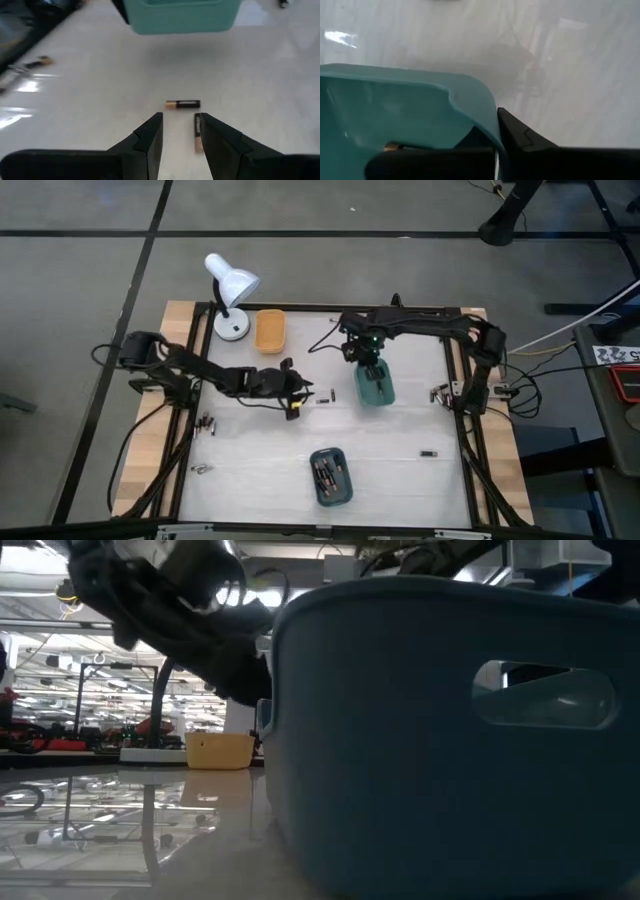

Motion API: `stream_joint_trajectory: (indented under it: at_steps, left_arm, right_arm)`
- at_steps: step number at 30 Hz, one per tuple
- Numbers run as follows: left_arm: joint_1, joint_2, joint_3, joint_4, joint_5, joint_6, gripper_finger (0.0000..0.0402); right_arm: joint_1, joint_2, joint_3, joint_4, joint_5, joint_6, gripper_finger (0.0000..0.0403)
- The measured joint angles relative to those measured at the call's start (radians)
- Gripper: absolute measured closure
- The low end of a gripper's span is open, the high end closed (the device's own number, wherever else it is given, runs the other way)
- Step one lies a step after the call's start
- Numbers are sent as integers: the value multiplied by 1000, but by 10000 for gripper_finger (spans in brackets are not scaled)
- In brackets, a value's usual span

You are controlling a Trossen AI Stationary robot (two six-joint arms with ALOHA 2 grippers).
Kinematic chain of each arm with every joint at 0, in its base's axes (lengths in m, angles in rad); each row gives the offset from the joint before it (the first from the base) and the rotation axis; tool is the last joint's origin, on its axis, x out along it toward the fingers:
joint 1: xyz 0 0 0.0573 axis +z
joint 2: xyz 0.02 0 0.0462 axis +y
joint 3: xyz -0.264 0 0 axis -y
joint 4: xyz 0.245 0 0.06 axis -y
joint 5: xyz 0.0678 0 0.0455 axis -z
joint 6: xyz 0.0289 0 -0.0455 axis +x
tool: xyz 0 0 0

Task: Sort batteries
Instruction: Move the green bin to the center of the table, then put the black battery into the green bin

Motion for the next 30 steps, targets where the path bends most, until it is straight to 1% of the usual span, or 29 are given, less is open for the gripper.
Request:
stream_joint_trajectory:
  at_steps: [2, 5, 7, 9, 11, 16, 20, 26, 30]
  left_arm:
    - [30, 32, 0, 21, 79, 2, 282]
    - [65, 92, 0, 52, 203, 17, 282]
    - [79, 137, 0, 85, 254, 32, 282]
    - [86, 178, 9, 102, 264, 39, 282]
    - [90, 205, 33, 104, 267, 43, 282]
    - [89, 229, 88, 99, 339, 104, 282]
    - [88, 230, 117, 54, 345, 115, 282]
    - [89, 230, 120, 36, 340, 88, 282]
    - [89, 231, 120, 20, 315, 64, 282]
  right_arm:
    - [-9, -1, -12, 22, -18, 10, 383]
    - [-13, 0, -40, 37, -14, 14, 371]
    - [-11, 0, -60, 61, 27, 15, 363]
    - [-10, 0, -75, 75, 82, 16, 354]
    - [-10, 0, -78, 76, 107, 37, 342]
    - [-10, -13, -78, 80, 113, 34, 304]
    - [-10, -50, -77, 80, 101, 10, 281]
    - [-10, -159, -77, 69, 85, 11, 275]
    - [-10, -262, -77, 53, 70, 74, 275]
